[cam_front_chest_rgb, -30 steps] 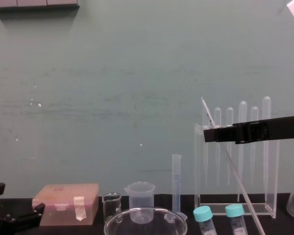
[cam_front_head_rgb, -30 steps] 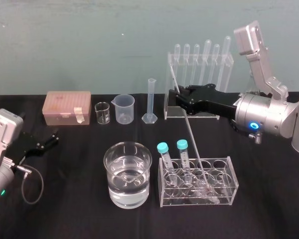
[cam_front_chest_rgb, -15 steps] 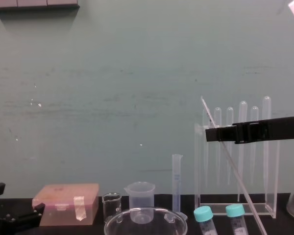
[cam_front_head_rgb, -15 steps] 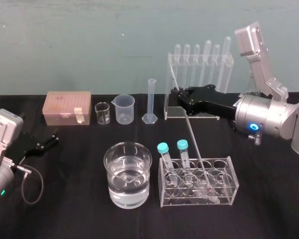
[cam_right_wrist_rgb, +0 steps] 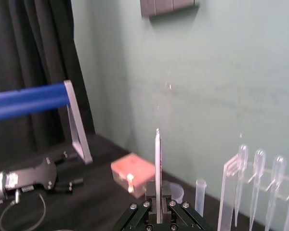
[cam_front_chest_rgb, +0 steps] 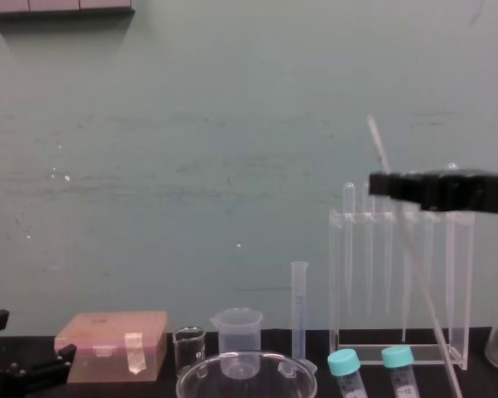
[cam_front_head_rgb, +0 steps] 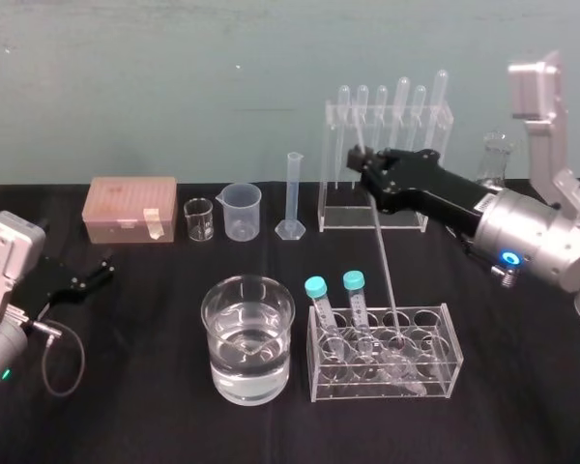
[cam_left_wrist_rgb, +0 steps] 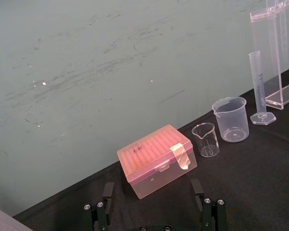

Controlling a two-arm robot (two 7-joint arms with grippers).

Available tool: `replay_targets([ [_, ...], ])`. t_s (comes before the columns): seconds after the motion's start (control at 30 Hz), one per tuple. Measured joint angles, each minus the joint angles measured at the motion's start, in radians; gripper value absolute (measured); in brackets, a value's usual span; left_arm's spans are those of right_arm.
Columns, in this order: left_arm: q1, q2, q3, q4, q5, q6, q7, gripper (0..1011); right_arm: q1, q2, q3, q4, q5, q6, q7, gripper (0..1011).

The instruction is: Hold the thermometer with one hand and immerse one end into the beaker, then reinsert it into the test tube rack.

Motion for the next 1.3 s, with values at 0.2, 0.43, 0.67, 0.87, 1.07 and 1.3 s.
replay_targets([
  [0.2,0.000,0.000,0.000,0.000,0.000,0.000,0.000,1008,-0.070,0.000,0.058,-0.022,0.028,-0.105,0.038,58],
  [0.43,0.000,0.000,0.000,0.000,0.000,0.000,0.000,1008,-0.111,-0.001,0.097,-0.036,0.046,-0.158,0.063,58],
  [0.67,0.000,0.000,0.000,0.000,0.000,0.000,0.000,1008,-0.103,-0.010,0.127,-0.041,0.098,-0.172,0.112,58],
  [0.87,0.000,0.000,0.000,0.000,0.000,0.000,0.000,1008,-0.044,-0.004,0.140,-0.049,0.158,-0.125,0.140,58],
  [1.07,0.000,0.000,0.000,0.000,0.000,0.000,0.000,1008,0.085,-0.014,0.120,-0.019,0.188,-0.106,0.176,58],
  [1.3,0.000,0.000,0.000,0.000,0.000,0.000,0.000,1008,0.188,-0.082,0.030,0.056,0.179,-0.119,0.225,58],
])
